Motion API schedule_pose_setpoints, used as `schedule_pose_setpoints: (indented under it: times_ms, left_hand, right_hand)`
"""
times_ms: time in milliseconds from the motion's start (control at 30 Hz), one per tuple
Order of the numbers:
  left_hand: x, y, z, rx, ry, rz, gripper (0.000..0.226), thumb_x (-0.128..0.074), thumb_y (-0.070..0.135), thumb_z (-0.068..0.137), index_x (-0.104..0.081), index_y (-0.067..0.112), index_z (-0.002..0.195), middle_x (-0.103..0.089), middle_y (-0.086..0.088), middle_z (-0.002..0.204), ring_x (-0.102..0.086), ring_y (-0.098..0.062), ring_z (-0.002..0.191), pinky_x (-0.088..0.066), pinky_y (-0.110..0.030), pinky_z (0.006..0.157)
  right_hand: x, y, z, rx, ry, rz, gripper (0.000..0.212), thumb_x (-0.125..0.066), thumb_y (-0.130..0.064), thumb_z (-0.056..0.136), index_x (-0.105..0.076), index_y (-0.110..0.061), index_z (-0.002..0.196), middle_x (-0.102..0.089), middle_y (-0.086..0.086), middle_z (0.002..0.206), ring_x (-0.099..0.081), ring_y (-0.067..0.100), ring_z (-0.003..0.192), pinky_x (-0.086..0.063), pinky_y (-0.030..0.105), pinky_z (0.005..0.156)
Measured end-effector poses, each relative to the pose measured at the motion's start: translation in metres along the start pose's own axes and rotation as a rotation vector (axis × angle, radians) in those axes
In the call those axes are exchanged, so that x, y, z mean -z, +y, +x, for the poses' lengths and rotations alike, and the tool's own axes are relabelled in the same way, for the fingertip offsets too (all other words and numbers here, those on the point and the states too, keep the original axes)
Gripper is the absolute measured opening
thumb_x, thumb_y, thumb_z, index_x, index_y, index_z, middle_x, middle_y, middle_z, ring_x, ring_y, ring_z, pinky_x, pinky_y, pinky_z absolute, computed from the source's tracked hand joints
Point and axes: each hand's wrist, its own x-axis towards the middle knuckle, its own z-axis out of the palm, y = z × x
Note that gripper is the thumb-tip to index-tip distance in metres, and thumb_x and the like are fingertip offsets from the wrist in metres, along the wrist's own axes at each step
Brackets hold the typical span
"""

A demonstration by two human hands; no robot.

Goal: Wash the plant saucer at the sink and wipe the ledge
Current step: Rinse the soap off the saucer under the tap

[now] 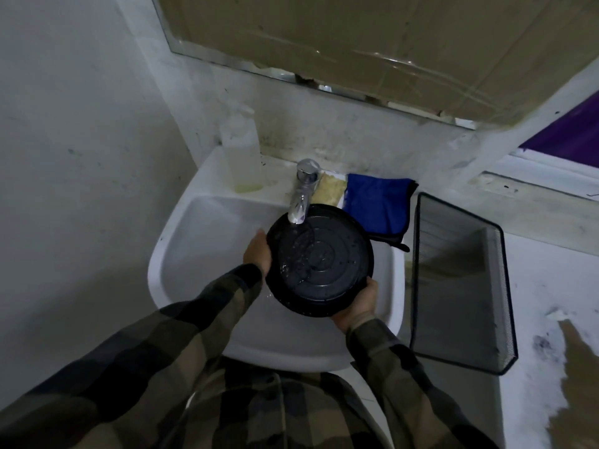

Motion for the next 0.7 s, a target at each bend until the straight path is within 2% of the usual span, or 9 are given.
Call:
schedule_pose_setpoints:
  times_ms: [33, 100, 233, 300, 400, 500, 600, 633, 700]
  left_hand:
    - [0.004, 0.000, 0.001, 0.143, -0.027, -0.206, 0.061, -0.027, 0.050, 0.099, -0.038, 0.008, 0.142, -0.043, -0.011, 0.144, -0.048, -0.029, 0.126, -0.037, -0.037, 0.108]
    - [0.015, -0.002, 0.002, 0.208, -0.092, -0.381, 0.059, -0.033, 0.051, 0.098, -0.054, 0.005, 0.128, -0.057, -0.008, 0.127, -0.058, -0.030, 0.112, -0.046, -0.040, 0.099]
    - [0.029, 0.003, 0.000, 0.067, -0.096, -0.268, 0.053, -0.031, 0.052, 0.098, -0.065, 0.011, 0.097, -0.066, -0.014, 0.114, -0.063, -0.029, 0.103, -0.048, -0.043, 0.097]
    - [0.031, 0.004, -0.002, 0.002, -0.046, -0.191, 0.051, -0.032, 0.046, 0.100, -0.065, 0.008, 0.103, -0.064, -0.013, 0.115, -0.061, -0.028, 0.104, -0.048, -0.040, 0.097]
    - [0.036, 0.002, -0.002, -0.071, 0.003, -0.124, 0.049, -0.031, 0.039, 0.102, -0.062, 0.003, 0.115, -0.062, -0.014, 0.116, -0.059, -0.028, 0.106, -0.047, -0.036, 0.097]
    - [0.044, -0.001, -0.002, -0.110, 0.012, -0.066, 0.047, -0.033, 0.037, 0.102, -0.063, 0.002, 0.113, -0.062, -0.017, 0.118, -0.059, -0.028, 0.108, -0.045, -0.037, 0.099]
    - [0.049, -0.005, -0.003, -0.129, 0.001, -0.014, 0.048, -0.032, 0.037, 0.102, -0.063, 0.002, 0.114, -0.062, -0.015, 0.116, -0.058, -0.026, 0.105, -0.044, -0.036, 0.100]
    - [0.050, -0.005, -0.003, -0.136, -0.003, 0.014, 0.049, -0.032, 0.037, 0.102, -0.064, 0.001, 0.111, -0.063, -0.015, 0.113, -0.058, -0.025, 0.102, -0.044, -0.036, 0.098]
    - [0.048, -0.002, -0.005, -0.174, -0.007, 0.109, 0.048, -0.033, 0.034, 0.102, -0.065, -0.003, 0.103, -0.063, -0.015, 0.107, -0.058, -0.023, 0.097, -0.044, -0.034, 0.092]
  right_hand:
    - [-0.004, 0.002, -0.001, -0.015, 0.014, -0.003, 0.056, -0.043, -0.053, 0.080, -0.062, -0.021, 0.122, -0.064, 0.008, 0.121, -0.057, 0.032, 0.111, -0.046, 0.045, 0.098]
    - [-0.010, 0.005, -0.002, -0.033, 0.036, -0.030, 0.059, -0.044, -0.055, 0.078, -0.062, -0.020, 0.122, -0.064, 0.009, 0.121, -0.058, 0.033, 0.110, -0.048, 0.046, 0.096]
    - [-0.014, 0.011, -0.004, -0.083, 0.016, -0.064, 0.059, -0.039, -0.054, 0.085, -0.057, -0.018, 0.128, -0.059, 0.010, 0.127, -0.055, 0.033, 0.113, -0.050, 0.041, 0.091]
    - [-0.013, 0.013, -0.006, -0.071, 0.040, -0.120, 0.055, -0.037, -0.049, 0.090, -0.054, -0.016, 0.131, -0.058, 0.008, 0.128, -0.056, 0.030, 0.107, -0.051, 0.036, 0.082]
    - [-0.013, 0.011, -0.009, -0.017, 0.104, -0.277, 0.045, -0.034, -0.036, 0.096, -0.053, -0.011, 0.129, -0.059, 0.010, 0.116, -0.056, 0.024, 0.083, -0.046, 0.030, 0.060]
    - [-0.017, 0.009, -0.010, 0.001, 0.118, -0.374, 0.039, -0.031, -0.027, 0.100, -0.052, -0.006, 0.126, -0.058, 0.012, 0.116, -0.055, 0.025, 0.082, -0.044, 0.029, 0.056]
    - [-0.021, 0.010, -0.007, 0.084, 0.122, -0.556, 0.040, -0.035, -0.025, 0.099, -0.049, -0.003, 0.129, -0.057, 0.013, 0.120, -0.056, 0.028, 0.095, -0.049, 0.028, 0.064]
    - [-0.022, 0.013, -0.005, 0.157, 0.146, -0.656, 0.043, -0.039, -0.025, 0.097, -0.044, -0.004, 0.135, -0.054, 0.014, 0.126, -0.055, 0.030, 0.103, -0.051, 0.031, 0.075]
    - [-0.023, 0.018, -0.007, 0.433, 0.208, -0.915, 0.051, -0.046, -0.027, 0.094, -0.037, -0.006, 0.140, -0.040, 0.017, 0.139, -0.046, 0.034, 0.122, -0.041, 0.037, 0.100]
